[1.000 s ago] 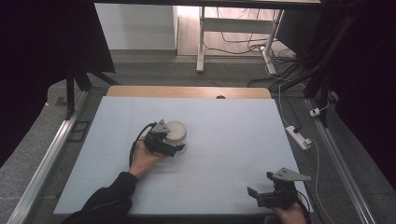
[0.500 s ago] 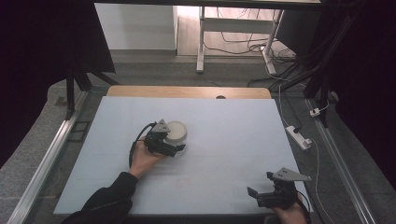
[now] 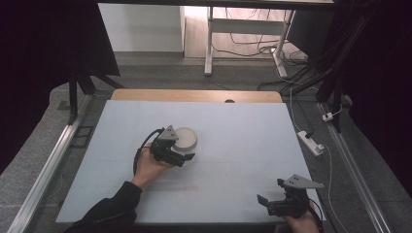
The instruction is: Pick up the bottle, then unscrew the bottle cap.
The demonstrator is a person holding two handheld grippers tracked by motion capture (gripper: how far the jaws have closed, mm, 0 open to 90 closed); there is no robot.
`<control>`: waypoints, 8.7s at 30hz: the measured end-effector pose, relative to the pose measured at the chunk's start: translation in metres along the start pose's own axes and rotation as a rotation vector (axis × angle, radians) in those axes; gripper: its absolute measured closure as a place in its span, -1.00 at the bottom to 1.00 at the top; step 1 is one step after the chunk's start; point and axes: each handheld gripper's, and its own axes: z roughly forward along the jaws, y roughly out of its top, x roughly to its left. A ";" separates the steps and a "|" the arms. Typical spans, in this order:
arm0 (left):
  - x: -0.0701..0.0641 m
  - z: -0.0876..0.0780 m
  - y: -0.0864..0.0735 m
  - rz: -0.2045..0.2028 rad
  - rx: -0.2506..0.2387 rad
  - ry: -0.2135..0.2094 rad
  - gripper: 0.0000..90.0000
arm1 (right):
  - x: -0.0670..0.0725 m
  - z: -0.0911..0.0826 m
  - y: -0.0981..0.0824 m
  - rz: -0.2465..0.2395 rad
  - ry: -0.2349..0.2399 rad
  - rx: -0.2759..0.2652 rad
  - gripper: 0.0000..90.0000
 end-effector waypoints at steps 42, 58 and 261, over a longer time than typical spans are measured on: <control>-0.052 -0.011 0.012 0.095 0.008 -0.137 -0.83 | 0.002 0.000 0.000 -0.015 0.000 -0.001 -1.00; -0.051 -0.012 0.010 0.093 -0.007 -0.148 -0.83 | 0.007 -0.004 0.005 -0.034 0.014 -0.035 -1.00; -0.058 -0.011 0.013 0.181 -0.004 -0.334 -0.83 | 0.106 0.104 0.154 -0.374 0.508 -0.087 -0.84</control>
